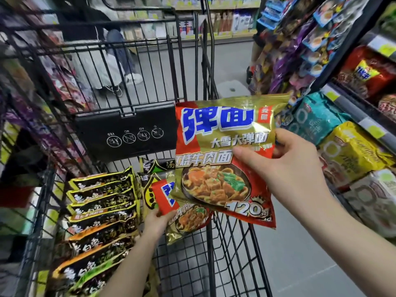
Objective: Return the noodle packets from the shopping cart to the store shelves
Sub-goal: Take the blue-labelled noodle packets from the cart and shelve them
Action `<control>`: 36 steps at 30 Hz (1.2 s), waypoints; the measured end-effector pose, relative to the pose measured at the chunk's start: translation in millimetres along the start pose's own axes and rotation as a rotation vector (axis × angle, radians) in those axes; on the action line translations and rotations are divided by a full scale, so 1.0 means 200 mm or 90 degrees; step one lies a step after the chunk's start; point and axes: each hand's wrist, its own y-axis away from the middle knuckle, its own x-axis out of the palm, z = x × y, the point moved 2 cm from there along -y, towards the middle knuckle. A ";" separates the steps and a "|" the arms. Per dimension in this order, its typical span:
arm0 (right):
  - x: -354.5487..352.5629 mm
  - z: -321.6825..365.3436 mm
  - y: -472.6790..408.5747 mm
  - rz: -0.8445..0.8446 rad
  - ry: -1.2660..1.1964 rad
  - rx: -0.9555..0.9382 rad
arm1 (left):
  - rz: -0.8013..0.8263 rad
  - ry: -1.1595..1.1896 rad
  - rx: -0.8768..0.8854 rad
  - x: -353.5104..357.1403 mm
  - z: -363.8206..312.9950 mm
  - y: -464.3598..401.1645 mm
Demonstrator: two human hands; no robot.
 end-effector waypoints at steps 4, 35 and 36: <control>0.00 0.04 -0.02 0.006 -0.027 0.013 | -0.024 -0.030 0.056 -0.06 -0.13 0.10; -1.14 1.49 0.66 -0.144 -0.153 -0.034 | 0.345 0.039 0.412 -0.56 -1.92 1.82; -1.20 1.49 0.72 -0.161 -0.157 -0.033 | 0.368 0.015 0.420 -0.51 -1.94 1.88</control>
